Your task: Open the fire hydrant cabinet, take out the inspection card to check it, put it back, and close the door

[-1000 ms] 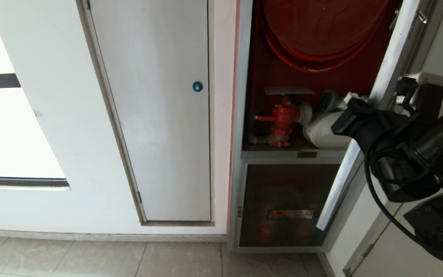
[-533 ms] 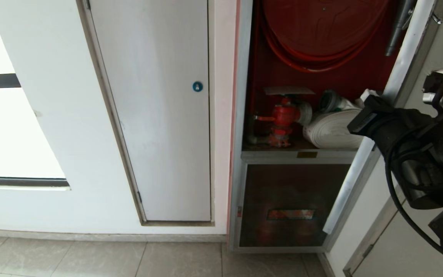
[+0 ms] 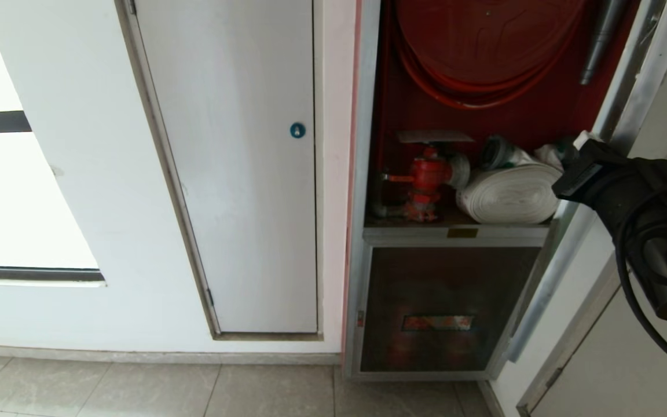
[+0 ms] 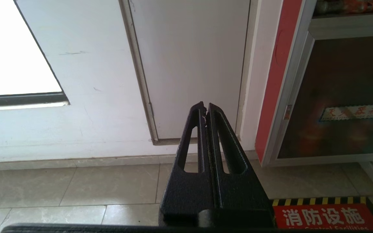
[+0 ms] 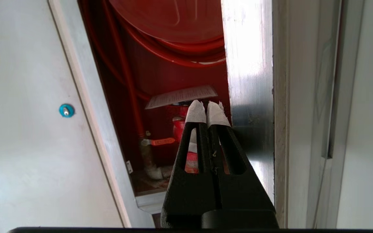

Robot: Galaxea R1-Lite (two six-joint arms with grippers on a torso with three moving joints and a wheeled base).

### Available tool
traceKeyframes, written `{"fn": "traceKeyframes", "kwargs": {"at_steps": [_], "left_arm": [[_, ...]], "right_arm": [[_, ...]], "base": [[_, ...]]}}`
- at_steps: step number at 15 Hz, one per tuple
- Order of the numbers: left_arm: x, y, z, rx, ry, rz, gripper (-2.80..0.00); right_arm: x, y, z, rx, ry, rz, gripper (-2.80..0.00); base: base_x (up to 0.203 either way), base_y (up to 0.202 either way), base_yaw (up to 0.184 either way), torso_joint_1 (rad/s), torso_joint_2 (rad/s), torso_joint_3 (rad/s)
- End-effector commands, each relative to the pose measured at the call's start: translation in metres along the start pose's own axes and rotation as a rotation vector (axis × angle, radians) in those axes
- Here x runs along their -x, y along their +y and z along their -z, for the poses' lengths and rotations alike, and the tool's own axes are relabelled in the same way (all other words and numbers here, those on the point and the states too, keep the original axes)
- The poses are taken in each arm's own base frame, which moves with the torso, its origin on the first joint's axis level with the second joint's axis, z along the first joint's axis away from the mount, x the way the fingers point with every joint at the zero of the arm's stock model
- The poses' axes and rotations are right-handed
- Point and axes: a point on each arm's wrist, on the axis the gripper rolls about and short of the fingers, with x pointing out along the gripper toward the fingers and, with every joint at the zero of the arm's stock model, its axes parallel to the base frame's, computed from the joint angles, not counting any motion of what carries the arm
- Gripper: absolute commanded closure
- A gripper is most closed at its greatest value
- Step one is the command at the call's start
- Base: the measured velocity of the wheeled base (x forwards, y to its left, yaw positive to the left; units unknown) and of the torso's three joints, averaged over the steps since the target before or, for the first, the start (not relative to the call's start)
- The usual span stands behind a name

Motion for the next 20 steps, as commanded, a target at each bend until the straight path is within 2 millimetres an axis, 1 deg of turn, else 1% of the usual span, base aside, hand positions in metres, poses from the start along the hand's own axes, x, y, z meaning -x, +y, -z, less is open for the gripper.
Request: {"fn": "traceKeyframes", "kwargs": {"at_steps": [1, 6, 10, 13, 20], "left_arm": [[-0.001, 0.000, 0.004, 0.000, 0.015, 0.001, 0.00], [-0.001, 0.000, 0.004, 0.000, 0.014, 0.000, 0.00], [-0.001, 0.000, 0.004, 0.000, 0.015, 0.001, 0.00], [-0.001, 0.000, 0.004, 0.000, 0.015, 0.001, 0.00], [-0.001, 0.000, 0.004, 0.000, 0.015, 0.001, 0.00]], "right_arm": [[0.005, -0.005, -0.008, -0.002, -0.009, 0.022, 0.00], [0.014, -0.020, -0.013, 0.003, -0.017, 0.066, 0.00], [0.020, -0.035, -0.010, 0.030, -0.007, 0.123, 0.00], [0.024, -0.041, -0.017, 0.028, -0.029, 0.145, 0.00], [0.047, -0.057, -0.026, 0.032, -0.051, 0.190, 0.00]], "base": [[0.000, 0.000, 0.000, 0.000, 0.00, 0.000], [0.000, 0.000, 0.000, 0.000, 0.00, 0.000], [0.000, 0.000, 0.000, 0.000, 0.00, 0.000], [0.000, 0.000, 0.000, 0.000, 0.00, 0.000], [0.000, 0.000, 0.000, 0.000, 0.00, 0.000]]}}
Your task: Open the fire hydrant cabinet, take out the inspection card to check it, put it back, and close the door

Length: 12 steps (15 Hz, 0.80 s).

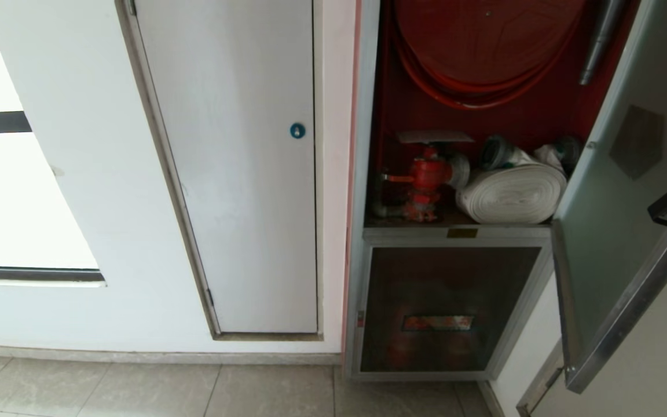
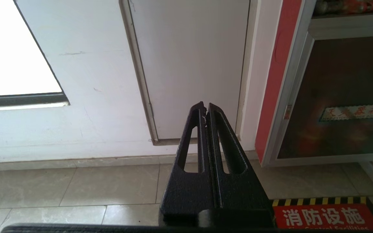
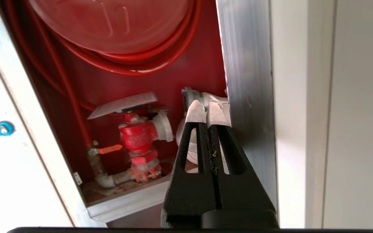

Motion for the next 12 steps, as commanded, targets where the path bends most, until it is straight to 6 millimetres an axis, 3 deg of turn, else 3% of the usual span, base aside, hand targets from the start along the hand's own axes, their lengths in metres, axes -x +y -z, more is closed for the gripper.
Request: {"fn": "traceKeyframes", "kwargs": {"at_steps": [1, 12], "left_arm": [[-0.001, 0.000, 0.004, 0.000, 0.015, 0.001, 0.00], [-0.001, 0.000, 0.004, 0.000, 0.015, 0.001, 0.00]], "right_arm": [[0.007, -0.009, -0.010, -0.011, -0.036, 0.024, 0.00], [0.002, -0.050, 0.001, 0.110, -0.031, 0.241, 0.00]], "base": [[0.000, 0.000, 0.000, 0.000, 0.00, 0.000], [0.000, 0.000, 0.000, 0.000, 0.00, 0.000]]}}
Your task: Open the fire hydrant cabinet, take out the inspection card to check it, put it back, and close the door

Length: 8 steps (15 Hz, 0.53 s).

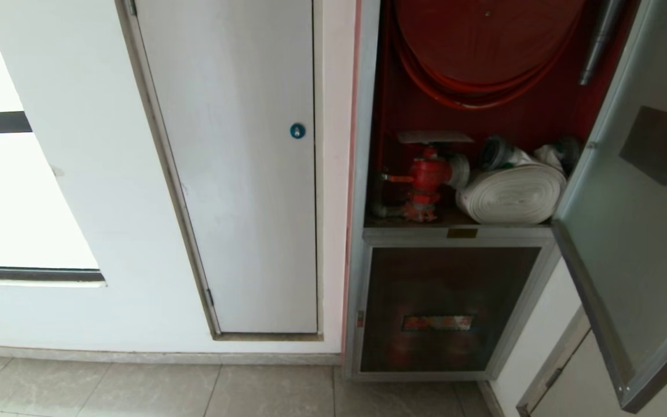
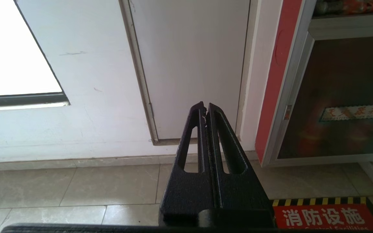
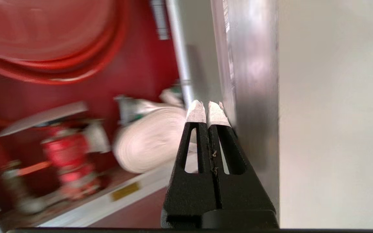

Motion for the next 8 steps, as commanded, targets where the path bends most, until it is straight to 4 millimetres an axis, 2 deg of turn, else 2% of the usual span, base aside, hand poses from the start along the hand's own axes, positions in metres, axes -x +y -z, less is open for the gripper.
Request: {"fn": "traceKeyframes", "kwargs": {"at_steps": [1, 8], "left_arm": [[-0.001, 0.000, 0.004, 0.000, 0.014, 0.001, 0.00], [-0.001, 0.000, 0.004, 0.000, 0.014, 0.001, 0.00]], "right_arm": [[-0.002, -0.004, 0.001, 0.010, -0.006, 0.028, 0.00], [-0.005, -0.020, 0.005, 0.052, -0.006, 0.116, 0.00]], "base": [[0.000, 0.000, 0.000, 0.000, 0.00, 0.000], [0.000, 0.000, 0.000, 0.000, 0.00, 0.000]]}}
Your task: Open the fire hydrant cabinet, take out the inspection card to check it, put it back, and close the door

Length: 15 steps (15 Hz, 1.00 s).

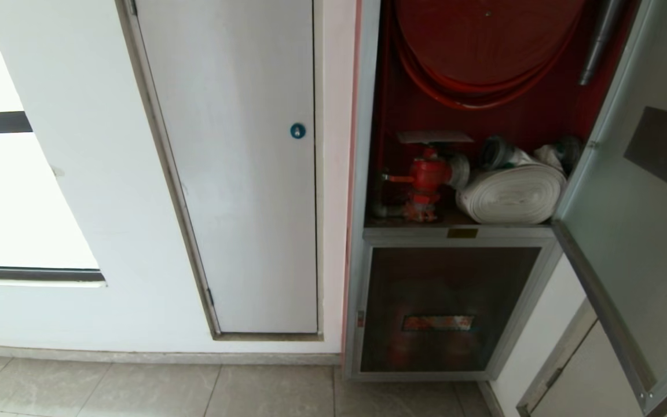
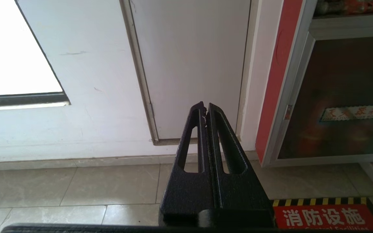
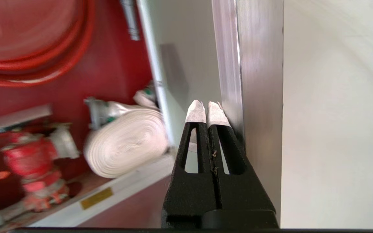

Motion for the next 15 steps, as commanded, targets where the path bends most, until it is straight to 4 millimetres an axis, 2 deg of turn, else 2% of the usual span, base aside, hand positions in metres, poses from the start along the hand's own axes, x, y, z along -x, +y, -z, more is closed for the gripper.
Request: {"fn": "traceKeyframes", "kwargs": {"at_steps": [1, 6, 15], "left_arm": [[-0.001, 0.000, 0.004, 0.000, 0.014, 0.001, 0.00], [-0.001, 0.000, 0.004, 0.000, 0.016, 0.001, 0.00], [-0.001, 0.000, 0.004, 0.000, 0.014, 0.001, 0.00]], "right_arm": [[-0.002, -0.006, 0.001, 0.014, -0.006, 0.041, 0.00], [-0.005, -0.025, 0.008, 0.067, 0.004, 0.142, 0.00], [-0.028, -0.055, 0.027, 0.161, 0.059, 0.243, 0.00]], "base": [[0.000, 0.000, 0.000, 0.000, 0.00, 0.000], [0.000, 0.000, 0.000, 0.000, 0.00, 0.000], [0.000, 0.000, 0.000, 0.000, 0.00, 0.000]]}}
